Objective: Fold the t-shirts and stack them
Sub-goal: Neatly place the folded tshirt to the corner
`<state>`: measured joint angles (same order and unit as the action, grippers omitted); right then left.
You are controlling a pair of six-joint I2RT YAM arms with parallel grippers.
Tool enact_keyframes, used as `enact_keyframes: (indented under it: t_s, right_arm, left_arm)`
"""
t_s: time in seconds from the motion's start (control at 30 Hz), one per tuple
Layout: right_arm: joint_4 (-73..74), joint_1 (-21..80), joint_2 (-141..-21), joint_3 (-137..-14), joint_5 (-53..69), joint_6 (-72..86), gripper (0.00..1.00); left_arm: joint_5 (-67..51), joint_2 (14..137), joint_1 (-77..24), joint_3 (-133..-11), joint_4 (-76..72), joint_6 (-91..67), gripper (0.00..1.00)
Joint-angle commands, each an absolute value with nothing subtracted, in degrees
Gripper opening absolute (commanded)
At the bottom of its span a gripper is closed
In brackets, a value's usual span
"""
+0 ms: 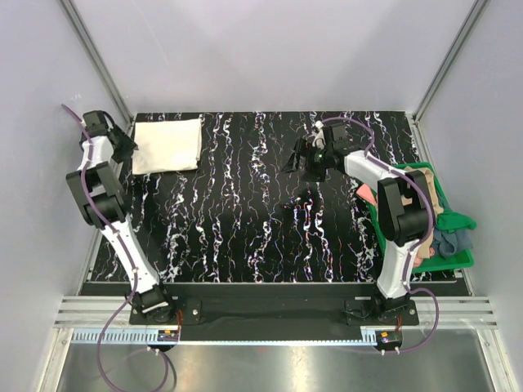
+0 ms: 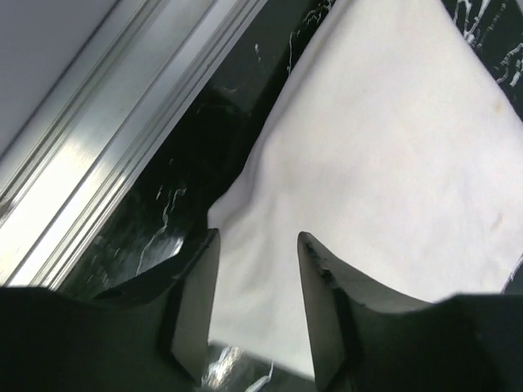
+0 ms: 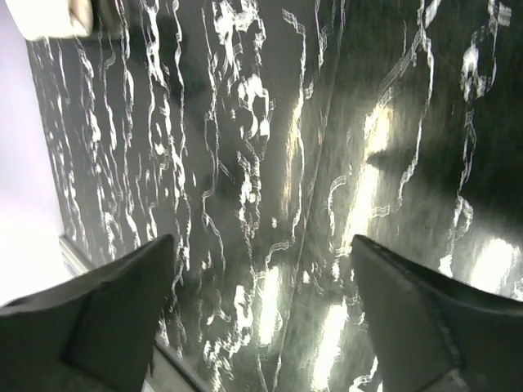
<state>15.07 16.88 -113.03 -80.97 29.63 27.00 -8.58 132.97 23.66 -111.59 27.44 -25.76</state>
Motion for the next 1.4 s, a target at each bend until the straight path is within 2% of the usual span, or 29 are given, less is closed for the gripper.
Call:
enact_keyframes:
  t_s: [0.0, 0.13, 0.2, 0.3, 0.37, 0.4, 0.43, 0.63, 0.8, 1.37]
  right_arm:
    - [17.8, 17.4, -105.4, -76.8, 28.8, 27.2, 1.0]
    - [17.9, 17.5, -99.1, -71.3, 28.5, 27.9, 1.0]
    - [18.2, 17.5, -95.6, -69.4, 29.1, 28.4, 1.0]
    - [18.4, 17.5, -92.4, -67.7, 29.3, 29.5, 1.0]
    - [18.3, 17.5, -91.4, -67.1, 29.4, 30.2, 1.0]
    - [18.2, 17.6, -90.8, -67.0, 29.1, 30.3, 1.0]
    - [18.3, 17.7, -90.6, -67.0, 29.1, 30.5, 1.0]
    - [18.1, 17.8, -90.5, -67.9, 29.4, 30.5, 1.0]
    - [17.1, 17.8, -91.6, -68.3, 30.4, 30.1, 1.0]
    - [16.8, 17.8, -93.3, -72.9, 30.9, 29.6, 1.0]
  left_arm:
    - [-5.9, 121.3, 24.1, -105.3, 26.3, -24.0, 0.5]
    - [2.5, 115.6, 24.3, -99.6, 28.6, -21.4, 0.58]
    - [-2.1, 112.5, 24.4, -97.4, 28.3, -22.6, 0.51]
    - [-11.9, 110.1, 23.3, -93.1, 26.3, -25.1, 0.45]
    - [-15.6, 109.8, 22.2, -91.2, 26.3, -25.9, 0.24]
    - [-16.4, 109.3, 21.3, -90.2, 25.9, -26.3, 0.05]
    - [-16.8, 108.9, 20.7, -87.9, 25.6, -26.5, 0.0]
    - [-15.0, 107.5, 18.6, -79.7, 22.1, -30.9, 0.0]
    - [-9.3, 111.2, 18.9, -79.3, 22.2, -33.0, 0.0]
    - [-0.8, 121.8, 19.7, -94.3, 25.3, -33.4, 0.0]
